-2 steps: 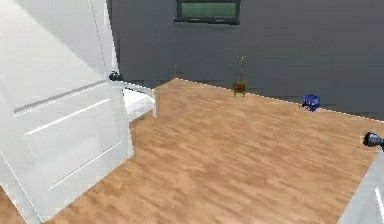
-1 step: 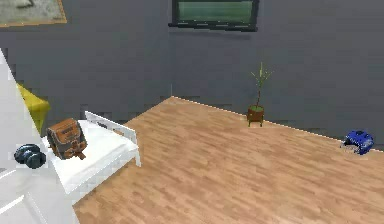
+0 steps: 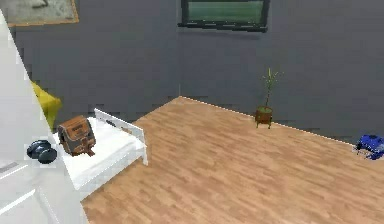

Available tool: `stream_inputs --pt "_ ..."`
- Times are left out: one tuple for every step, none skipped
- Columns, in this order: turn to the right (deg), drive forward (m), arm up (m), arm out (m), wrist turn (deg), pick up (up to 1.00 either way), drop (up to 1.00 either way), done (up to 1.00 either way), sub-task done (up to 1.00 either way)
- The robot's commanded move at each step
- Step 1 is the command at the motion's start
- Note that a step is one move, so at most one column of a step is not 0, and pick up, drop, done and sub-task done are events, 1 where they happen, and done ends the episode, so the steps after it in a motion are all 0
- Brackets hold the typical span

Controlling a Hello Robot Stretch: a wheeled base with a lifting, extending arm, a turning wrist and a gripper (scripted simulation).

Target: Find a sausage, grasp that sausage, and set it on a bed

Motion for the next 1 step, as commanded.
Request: stream_inputs --pt "33.0 0.00 0.00 0.00 0.0 0.00 0.00 0.00 0.00"
